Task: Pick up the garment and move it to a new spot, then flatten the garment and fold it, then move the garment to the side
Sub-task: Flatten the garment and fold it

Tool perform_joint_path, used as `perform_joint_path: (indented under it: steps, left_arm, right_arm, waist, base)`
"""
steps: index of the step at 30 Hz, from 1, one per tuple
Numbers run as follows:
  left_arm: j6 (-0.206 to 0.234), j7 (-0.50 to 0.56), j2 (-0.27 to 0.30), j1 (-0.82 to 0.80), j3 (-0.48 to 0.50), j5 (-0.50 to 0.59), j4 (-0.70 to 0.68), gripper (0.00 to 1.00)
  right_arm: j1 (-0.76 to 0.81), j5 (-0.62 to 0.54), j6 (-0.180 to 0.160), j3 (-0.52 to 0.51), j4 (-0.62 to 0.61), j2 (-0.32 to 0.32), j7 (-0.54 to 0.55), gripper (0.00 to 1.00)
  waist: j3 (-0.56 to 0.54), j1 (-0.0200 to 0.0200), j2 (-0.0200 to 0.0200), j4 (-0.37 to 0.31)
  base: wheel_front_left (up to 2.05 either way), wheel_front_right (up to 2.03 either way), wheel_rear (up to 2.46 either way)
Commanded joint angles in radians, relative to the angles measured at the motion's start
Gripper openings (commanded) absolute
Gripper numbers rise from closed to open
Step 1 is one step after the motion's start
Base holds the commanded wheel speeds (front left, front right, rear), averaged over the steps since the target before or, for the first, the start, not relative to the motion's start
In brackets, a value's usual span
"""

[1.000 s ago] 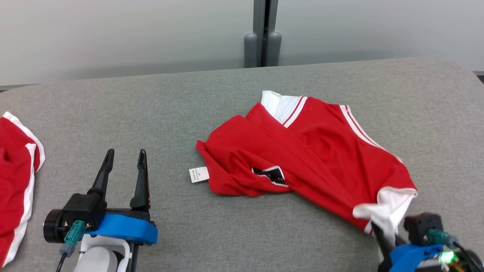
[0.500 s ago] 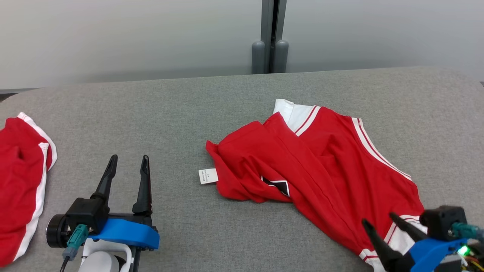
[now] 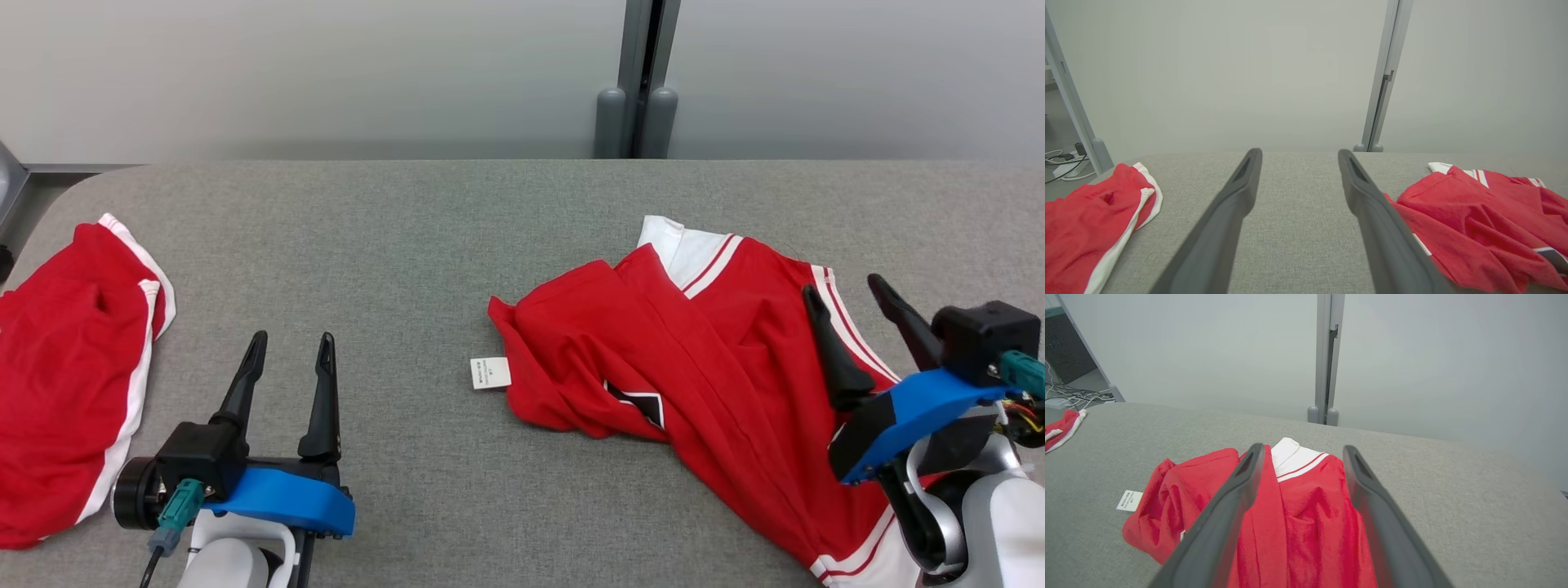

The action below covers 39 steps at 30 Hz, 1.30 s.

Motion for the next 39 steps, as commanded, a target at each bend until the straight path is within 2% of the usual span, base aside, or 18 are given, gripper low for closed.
perform_joint_path:
  steps: [1, 2, 4, 8, 12, 17, 27, 33, 39]
  left_arm:
    - [0.005, -0.005, -0.002, -0.001, 0.0, 0.001, 0.006, 1.0]
    - [0.005, -0.005, -0.002, -0.001, 0.0, 0.001, 0.006, 1.0]
    - [0.005, -0.005, -0.004, 0.011, 0.0, -0.001, 0.014, 1.0]
    - [0.002, -0.007, -0.004, 0.017, 0.002, -0.003, 0.023, 1.0]
    - [0.002, -0.006, -0.004, 0.023, 0.001, -0.001, 0.028, 1.0]
    - [-0.024, 0.016, -0.004, -0.034, -0.026, 0.006, 0.037, 1.0]
    - [-0.099, 0.226, -0.048, -0.316, -0.119, 0.002, 0.159, 1.0]
    - [-0.115, 0.428, -0.073, -0.503, -0.128, -0.042, 0.298, 1.0]
    - [-0.125, 0.588, -0.097, -0.638, -0.151, -0.071, 0.412, 1.0]
  right_arm:
    - [-0.015, -0.039, 0.0, -0.032, 0.039, 0.019, -0.099, 1.0]
    - [-0.015, -0.039, 0.0, -0.032, 0.039, 0.019, -0.099, 1.0]
    - [0.002, -0.087, 0.0, -0.07, 0.081, 0.041, -0.222, 1.0]
    - [0.051, -0.129, 0.0, -0.104, 0.126, 0.057, -0.335, 1.0]
    - [0.093, -0.126, 0.0, -0.12, 0.156, 0.064, -0.381, 1.0]
    - [0.106, -0.087, 0.0, -0.107, 0.163, 0.066, -0.402, 1.0]
    - [0.067, -0.027, 0.0, -0.026, 0.179, 0.066, -0.43, 1.0]
    - [0.033, 0.001, 0.0, 0.035, 0.199, 0.065, -0.46, 1.0]
    - [0.002, 0.007, 0.0, 0.081, 0.215, 0.066, -0.478, 1.0]
  waist:
    - [-0.004, 0.0, 0.0, 0.01]
    - [-0.004, 0.0, 0.0, 0.01]
    - [-0.012, 0.0, 0.0, 0.016]
    - [-0.024, 0.0, 0.0, 0.019]
    - [-0.027, 0.0, 0.0, 0.011]
    - [-0.014, 0.0, 0.0, -0.012]
    - [0.068, 0.0, 0.0, -0.14]
    - [0.129, 0.0, 0.0, -0.239]
    - [0.184, 0.0, 0.0, -0.304]
  base:
    - [0.0, 0.0, 0.0]
    - [0.0, 0.0, 0.0]
    - [0.0, 0.0, 0.0]
    - [0.0, 0.0, 0.0]
    - [0.0, 0.0, 0.0]
    - [0.0, 0.0, 0.0]
    - [0.0, 0.0, 0.0]
    - [0.0, 0.0, 0.0]
    - [0.0, 0.0, 0.0]
